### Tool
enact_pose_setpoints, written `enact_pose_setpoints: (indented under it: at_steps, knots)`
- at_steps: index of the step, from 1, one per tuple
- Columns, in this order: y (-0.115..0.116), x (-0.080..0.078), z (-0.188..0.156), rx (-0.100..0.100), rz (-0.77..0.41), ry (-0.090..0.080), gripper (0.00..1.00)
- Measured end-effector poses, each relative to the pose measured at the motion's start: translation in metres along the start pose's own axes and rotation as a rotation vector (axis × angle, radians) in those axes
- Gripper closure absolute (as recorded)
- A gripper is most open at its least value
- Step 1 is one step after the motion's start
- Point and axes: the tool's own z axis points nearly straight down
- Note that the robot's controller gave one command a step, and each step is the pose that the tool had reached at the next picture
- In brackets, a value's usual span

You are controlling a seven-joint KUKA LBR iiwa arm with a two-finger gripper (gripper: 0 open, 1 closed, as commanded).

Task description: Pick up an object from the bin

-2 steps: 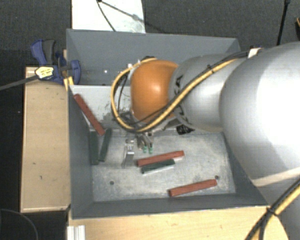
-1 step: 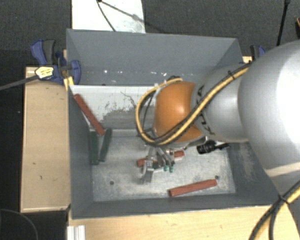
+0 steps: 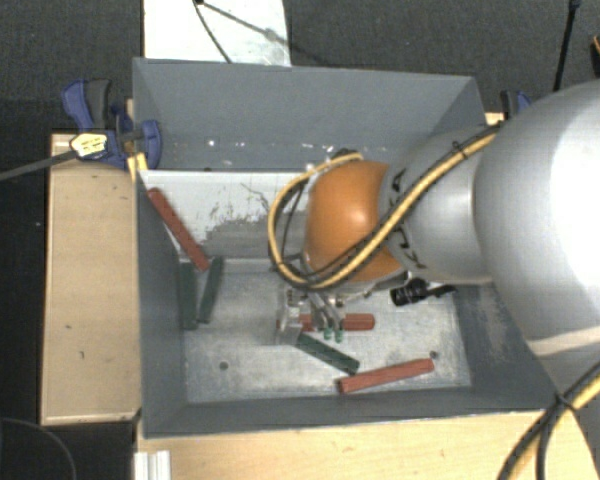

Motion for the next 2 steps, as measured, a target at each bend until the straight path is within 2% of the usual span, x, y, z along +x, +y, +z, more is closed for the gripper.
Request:
enact_pose_setpoints:
  at_steps: [1,2]
  knots:
    - [-0.078,-0.002,-0.122,0.002,-0.010,-0.009,1.00]
    - [-0.077,0.006,-0.232,-0.001,0.019,-0.010,1.00]
